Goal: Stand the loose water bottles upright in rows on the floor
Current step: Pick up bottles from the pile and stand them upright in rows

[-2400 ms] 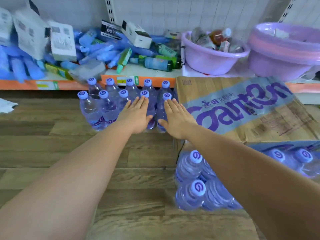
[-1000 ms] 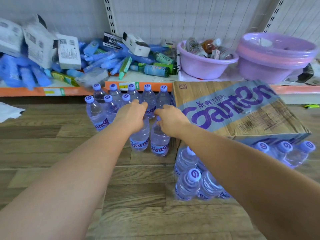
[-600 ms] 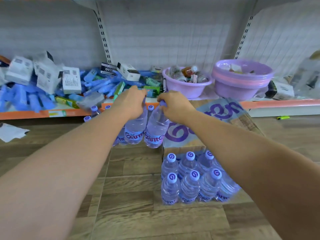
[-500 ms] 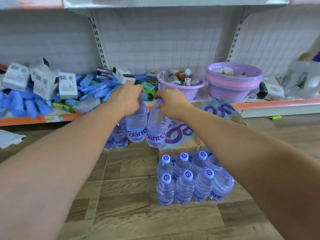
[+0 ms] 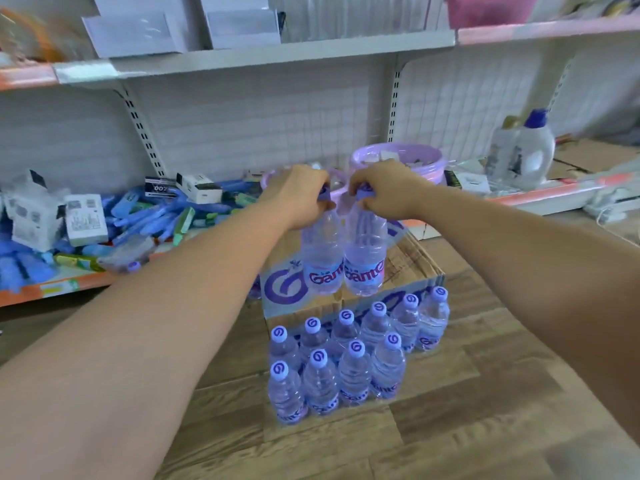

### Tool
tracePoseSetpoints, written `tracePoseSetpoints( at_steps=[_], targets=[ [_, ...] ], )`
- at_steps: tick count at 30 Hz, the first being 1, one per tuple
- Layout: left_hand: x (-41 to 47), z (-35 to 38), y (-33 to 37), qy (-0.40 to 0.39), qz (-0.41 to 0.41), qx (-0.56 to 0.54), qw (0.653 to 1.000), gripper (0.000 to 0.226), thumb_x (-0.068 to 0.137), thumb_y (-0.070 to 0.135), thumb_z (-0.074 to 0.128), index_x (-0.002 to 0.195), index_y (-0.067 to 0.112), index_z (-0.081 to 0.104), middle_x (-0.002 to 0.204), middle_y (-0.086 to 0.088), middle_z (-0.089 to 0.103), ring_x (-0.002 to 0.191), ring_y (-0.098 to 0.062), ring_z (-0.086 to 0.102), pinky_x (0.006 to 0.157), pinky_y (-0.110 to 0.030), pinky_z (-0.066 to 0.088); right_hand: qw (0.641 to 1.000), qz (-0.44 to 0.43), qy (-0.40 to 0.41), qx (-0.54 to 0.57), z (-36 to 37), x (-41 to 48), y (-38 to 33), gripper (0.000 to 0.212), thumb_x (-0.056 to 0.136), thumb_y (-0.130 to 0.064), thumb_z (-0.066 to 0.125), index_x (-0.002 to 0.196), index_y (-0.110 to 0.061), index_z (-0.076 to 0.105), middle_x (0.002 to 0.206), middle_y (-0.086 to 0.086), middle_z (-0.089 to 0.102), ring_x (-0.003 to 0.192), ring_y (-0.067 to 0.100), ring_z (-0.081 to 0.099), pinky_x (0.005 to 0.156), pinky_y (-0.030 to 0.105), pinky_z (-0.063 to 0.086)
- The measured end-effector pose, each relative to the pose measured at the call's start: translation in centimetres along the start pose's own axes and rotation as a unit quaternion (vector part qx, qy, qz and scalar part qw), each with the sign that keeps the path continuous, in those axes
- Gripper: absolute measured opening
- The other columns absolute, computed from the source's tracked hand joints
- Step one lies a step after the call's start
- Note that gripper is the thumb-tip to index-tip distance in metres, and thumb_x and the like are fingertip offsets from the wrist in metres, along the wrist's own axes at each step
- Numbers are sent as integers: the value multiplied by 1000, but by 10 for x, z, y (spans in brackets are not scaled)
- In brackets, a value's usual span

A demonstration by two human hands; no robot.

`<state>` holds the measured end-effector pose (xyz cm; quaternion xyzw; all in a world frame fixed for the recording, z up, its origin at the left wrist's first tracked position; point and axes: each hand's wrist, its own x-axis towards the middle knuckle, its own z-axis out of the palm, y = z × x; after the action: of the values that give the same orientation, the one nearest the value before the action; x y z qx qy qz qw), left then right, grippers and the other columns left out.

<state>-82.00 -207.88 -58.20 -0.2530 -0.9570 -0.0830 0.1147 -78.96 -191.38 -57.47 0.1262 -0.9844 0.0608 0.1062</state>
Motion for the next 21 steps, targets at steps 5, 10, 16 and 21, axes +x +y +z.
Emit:
tracePoseSetpoints(
  at_steps=[5, 10, 16, 21],
  targets=[
    [6, 25, 60, -9, 34, -22, 999, 27, 86, 32, 60, 101, 10, 63, 108, -16, 61, 101, -33, 58, 71, -32, 38, 999, 41, -32, 6, -2, -34, 48, 31, 84, -9, 56, 113, -18, 66, 118, 11, 63, 114, 30, 53, 94, 33, 44],
    [5, 59, 107, -34, 36, -63, 997, 30, 87, 28, 59, 107, 6, 61, 111, -17, 61, 102, -33, 58, 71, -32, 39, 996, 70, -59, -6, 9, -68, 89, 32, 86, -11, 58, 116, -16, 64, 121, 8, 61, 115, 27, 52, 80, 23, 35],
    [10, 89, 154, -64, 56, -93, 992, 34, 85, 33, 63, 105, 6, 62, 109, -16, 60, 100, -34, 58, 77, -37, 47, 990, 99, -97, -5, 31, -102, 134, 33, 78, -6, 57, 109, -14, 67, 112, 11, 66, 105, 29, 57, 78, 26, 40],
    [7, 118, 176, -89, 68, -85, 990, 34, 85, 29, 63, 109, 6, 57, 112, -15, 58, 101, -33, 57, 79, -40, 47, 988, 110, -107, -9, 52, -122, 161, 32, 80, -7, 56, 109, -14, 67, 115, 9, 65, 107, 29, 57, 86, 32, 46]
  ],
)
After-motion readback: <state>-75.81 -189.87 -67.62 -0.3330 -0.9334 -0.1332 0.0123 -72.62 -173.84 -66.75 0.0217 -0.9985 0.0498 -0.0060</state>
